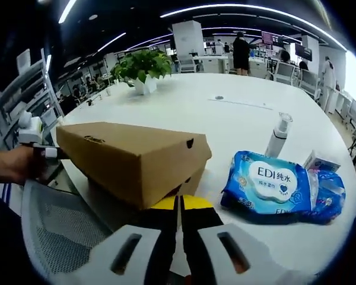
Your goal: Operate the shoe box by opening the lid, removing the specified soft item, and placing it in the target area until the item is outside and the box remains undamaged.
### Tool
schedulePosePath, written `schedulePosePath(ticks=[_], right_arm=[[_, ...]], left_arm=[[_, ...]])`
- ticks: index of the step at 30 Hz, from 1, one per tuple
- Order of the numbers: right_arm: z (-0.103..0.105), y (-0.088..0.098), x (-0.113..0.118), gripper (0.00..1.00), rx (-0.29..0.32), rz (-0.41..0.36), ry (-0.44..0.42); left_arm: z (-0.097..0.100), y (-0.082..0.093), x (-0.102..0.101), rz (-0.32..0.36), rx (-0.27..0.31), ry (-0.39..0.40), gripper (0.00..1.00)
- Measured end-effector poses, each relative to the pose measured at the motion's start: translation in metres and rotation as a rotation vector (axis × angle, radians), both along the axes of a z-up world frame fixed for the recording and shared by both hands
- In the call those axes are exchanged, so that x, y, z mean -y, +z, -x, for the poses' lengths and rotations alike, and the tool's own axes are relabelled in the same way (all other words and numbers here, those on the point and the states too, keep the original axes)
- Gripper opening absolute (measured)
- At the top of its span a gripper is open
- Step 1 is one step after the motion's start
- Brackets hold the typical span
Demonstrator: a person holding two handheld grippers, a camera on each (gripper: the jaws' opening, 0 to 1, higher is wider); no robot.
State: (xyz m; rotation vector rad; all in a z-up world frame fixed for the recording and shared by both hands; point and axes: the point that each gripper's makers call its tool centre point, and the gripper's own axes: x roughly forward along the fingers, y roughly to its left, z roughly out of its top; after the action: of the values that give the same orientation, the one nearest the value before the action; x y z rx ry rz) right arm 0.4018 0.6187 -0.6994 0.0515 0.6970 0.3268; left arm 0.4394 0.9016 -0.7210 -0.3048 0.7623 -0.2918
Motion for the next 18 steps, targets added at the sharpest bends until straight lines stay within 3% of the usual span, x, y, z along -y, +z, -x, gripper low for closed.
schedulePosePath(ticks=[8,11,18], right_arm=[[0.002,0.001,-0.001,0.01,0.000,0.009,0.010],[0.004,0.000,-0.001,0.01,0.001,0.029,0.027],[0.011,-0.003,0.000,0.01,-0.010,0.038,0.036]], left_arm=[[0.012,0.002,0.000,-0.034,0.009,-0.069,0.25],[0.015,0.008,0.000,-0.104,0.054,-0.153,0.25],[0.018,0.023,0.002,-0.138,0.104,-0.201,0.24]])
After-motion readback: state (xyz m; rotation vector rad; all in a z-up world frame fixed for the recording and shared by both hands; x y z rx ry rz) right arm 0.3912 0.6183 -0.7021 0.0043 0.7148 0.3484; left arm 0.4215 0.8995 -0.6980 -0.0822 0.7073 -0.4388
